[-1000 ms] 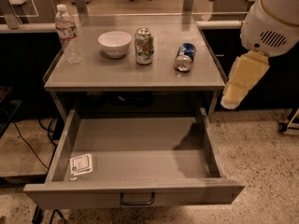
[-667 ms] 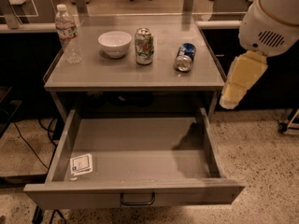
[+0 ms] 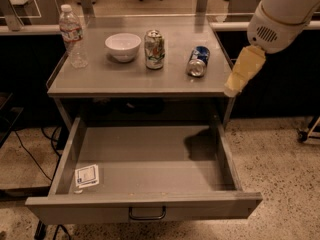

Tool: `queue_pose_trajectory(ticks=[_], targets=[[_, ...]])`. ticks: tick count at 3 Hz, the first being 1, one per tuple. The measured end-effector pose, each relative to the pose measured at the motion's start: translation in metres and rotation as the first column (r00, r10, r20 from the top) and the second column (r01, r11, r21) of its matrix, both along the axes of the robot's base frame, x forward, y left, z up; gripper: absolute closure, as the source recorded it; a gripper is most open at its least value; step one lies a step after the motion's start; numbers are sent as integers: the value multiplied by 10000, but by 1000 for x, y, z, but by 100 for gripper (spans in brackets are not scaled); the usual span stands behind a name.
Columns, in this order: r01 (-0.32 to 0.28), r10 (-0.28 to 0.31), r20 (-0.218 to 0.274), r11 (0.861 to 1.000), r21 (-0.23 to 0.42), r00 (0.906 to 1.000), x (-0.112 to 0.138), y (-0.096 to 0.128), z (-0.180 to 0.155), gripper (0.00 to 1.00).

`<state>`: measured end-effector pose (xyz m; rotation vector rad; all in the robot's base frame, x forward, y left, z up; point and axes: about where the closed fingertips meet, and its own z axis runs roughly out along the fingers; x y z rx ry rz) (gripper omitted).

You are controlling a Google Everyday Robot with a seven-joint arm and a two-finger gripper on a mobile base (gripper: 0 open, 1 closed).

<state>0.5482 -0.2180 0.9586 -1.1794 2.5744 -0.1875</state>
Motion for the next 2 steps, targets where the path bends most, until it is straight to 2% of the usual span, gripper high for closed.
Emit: queue_pose_trajectory(ticks=[1,2], targets=[[1169,-1167,-290,9931,51,9927,28,-17,-10,0],[1239,-1237,-207,9922,106,9921,32,-18,-10,0]])
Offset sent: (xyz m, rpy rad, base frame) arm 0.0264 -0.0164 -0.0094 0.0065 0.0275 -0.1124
